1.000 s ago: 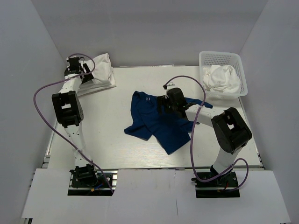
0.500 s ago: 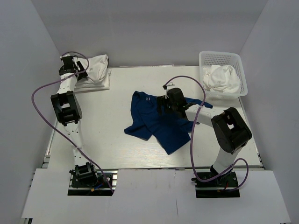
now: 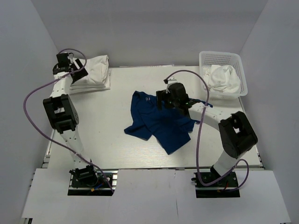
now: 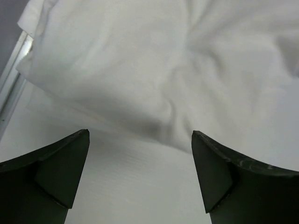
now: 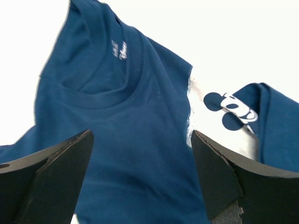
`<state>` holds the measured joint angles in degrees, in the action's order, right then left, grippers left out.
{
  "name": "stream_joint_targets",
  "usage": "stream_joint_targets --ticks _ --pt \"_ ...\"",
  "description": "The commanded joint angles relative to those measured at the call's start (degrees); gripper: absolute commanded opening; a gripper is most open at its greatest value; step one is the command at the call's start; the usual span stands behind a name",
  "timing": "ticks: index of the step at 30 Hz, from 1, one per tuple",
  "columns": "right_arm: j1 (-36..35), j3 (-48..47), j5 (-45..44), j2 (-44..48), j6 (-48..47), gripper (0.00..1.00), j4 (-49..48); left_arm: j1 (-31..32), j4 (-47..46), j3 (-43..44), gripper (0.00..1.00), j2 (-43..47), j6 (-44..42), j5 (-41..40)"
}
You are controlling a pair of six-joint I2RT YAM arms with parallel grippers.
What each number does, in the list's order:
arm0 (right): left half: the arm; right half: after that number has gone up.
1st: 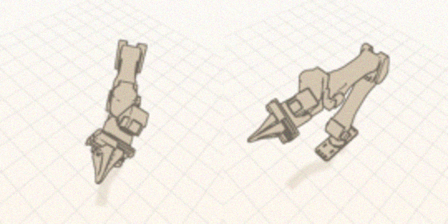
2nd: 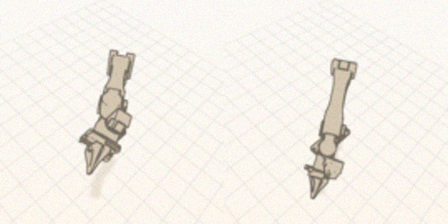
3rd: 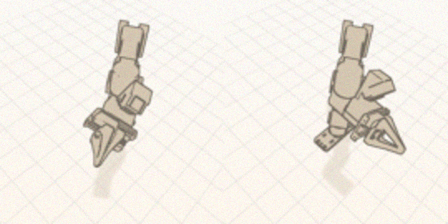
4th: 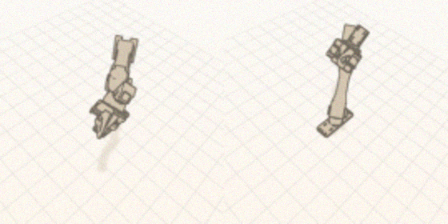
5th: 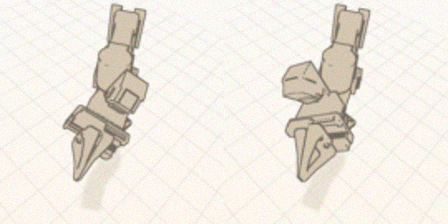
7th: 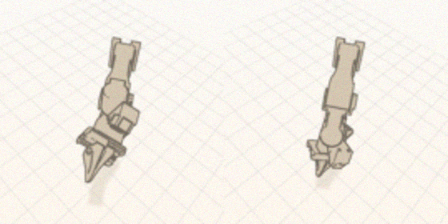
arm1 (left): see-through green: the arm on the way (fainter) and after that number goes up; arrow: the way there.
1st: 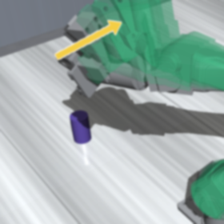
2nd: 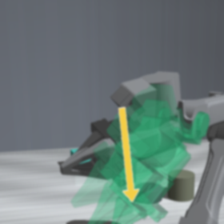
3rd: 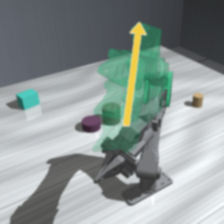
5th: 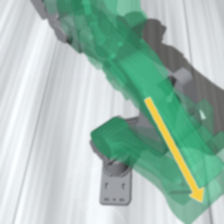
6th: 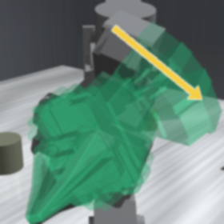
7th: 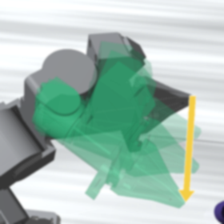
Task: Fold and stack the t-shirts
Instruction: Flatten out the tshirt
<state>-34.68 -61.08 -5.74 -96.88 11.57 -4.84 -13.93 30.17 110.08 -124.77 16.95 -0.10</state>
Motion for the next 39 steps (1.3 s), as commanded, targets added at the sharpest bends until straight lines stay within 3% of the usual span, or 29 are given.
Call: stream_joint_targets --ticks 1,4,8,14,18,24,28,39 --pt "-0.22 0.07 0.73 6.59 0.47 0.90 1.85 2.93 3.58 -1.88 1.00 14.01 2.91 11.16" --pt "-1.09 1.92 2.30 9.85 -0.93 0.90 4.58 6.19 -0.01 -12.75 1.00 23.99 4.58 13.72" --pt "-4.42 4.47 0.91 13.82 -2.17 0.90 10.19 15.83 -7.13 -32.41 1.00 35.87 7.47 12.06" --pt "-8.30 7.37 0.38 15.40 -1.99 0.90 18.28 29.21 -9.53 -49.67 1.00 41.89 11.69 8.56" --pt "-12.33 12.46 0.02 18.12 -5.41 0.90 21.36 39.83 -1.63 -53.30 1.00 41.89 13.02 2.92" --pt "-17.69 14.41 2.48 17.17 -2.18 0.90 25.49 46.79 -2.66 -60.33 1.00 41.55 14.25 3.09" --pt "-20.07 18.35 3.36 16.64 -1.12 0.90 21.64 47.51 -3.37 -60.34 1.00 37.15 15.47 -1.02" --pt "-23.16 18.37 -3.67 10.75 0.82 0.86 24.44 47.51 -0.11 -56.56 1.00 34.25 16.73 -13.17"
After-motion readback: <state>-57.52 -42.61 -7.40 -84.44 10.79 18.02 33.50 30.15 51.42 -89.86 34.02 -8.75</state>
